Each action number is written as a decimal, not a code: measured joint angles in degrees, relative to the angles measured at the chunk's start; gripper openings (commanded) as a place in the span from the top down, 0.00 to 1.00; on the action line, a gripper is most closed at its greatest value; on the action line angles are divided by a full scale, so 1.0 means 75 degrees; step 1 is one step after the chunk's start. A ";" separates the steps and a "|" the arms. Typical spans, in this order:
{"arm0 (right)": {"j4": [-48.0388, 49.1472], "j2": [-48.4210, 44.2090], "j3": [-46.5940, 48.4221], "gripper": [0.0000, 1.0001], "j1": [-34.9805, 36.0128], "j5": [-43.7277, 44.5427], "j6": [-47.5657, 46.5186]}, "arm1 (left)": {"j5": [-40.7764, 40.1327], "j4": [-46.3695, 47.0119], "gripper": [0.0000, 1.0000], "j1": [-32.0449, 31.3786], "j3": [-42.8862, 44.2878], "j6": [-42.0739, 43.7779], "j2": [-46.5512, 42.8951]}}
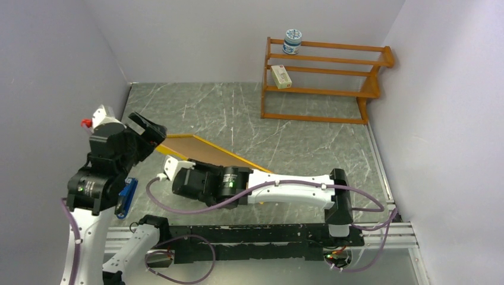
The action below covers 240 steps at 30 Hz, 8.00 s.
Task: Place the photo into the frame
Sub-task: Turn over the photo frame at the center of the board, then adjust the photo frame at the center of the board.
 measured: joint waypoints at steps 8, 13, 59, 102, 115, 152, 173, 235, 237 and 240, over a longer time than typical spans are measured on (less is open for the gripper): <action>-0.0061 -0.0597 0.0207 1.00 -0.1110 -0.1530 -0.0055 | -0.1518 -0.0064 0.06 0.0000 0.1183 0.0580 0.0038; -0.0146 -0.0749 0.0653 1.00 -0.2337 -0.2882 0.0029 | -0.1923 -0.0166 0.06 0.0000 0.1209 0.0743 -0.0044; 0.4080 -0.4039 -0.5916 1.00 -0.8440 -0.9602 0.6327 | 0.1728 0.2530 0.06 0.0000 -0.5231 -0.0676 0.1099; 0.7359 -0.5167 -1.1744 0.25 -0.8851 -0.8148 0.7732 | 0.2180 0.5193 0.06 0.0443 -0.4403 0.0507 0.4835; 0.6443 -0.4905 -1.1048 0.27 -0.8856 -0.7440 0.7172 | 0.3185 0.5820 0.11 0.0539 -0.4057 0.0828 0.5496; 0.6712 -0.5948 -1.2185 0.27 -0.8195 -0.9165 0.8151 | 0.3911 0.5630 0.06 -0.0953 0.0851 0.1807 0.9635; 0.4975 -0.4674 -0.8641 0.25 -0.9177 -0.4858 0.6207 | 0.0650 0.1542 0.06 -0.0420 -0.3002 -0.0058 0.3034; 0.7035 -0.4963 -1.1267 0.35 -1.0608 -0.6971 0.6306 | 0.2984 0.3739 0.10 0.0898 -0.2719 0.0612 0.6432; 0.6965 -0.5269 -1.1511 0.35 -1.0599 -0.7012 0.6432 | 0.2964 0.4074 0.09 0.0903 -0.2451 0.0618 0.6671; 0.6933 -0.5493 -1.1680 0.36 -1.0561 -0.7172 0.6545 | 0.2859 0.4366 0.08 0.0909 -0.2404 0.0501 0.6674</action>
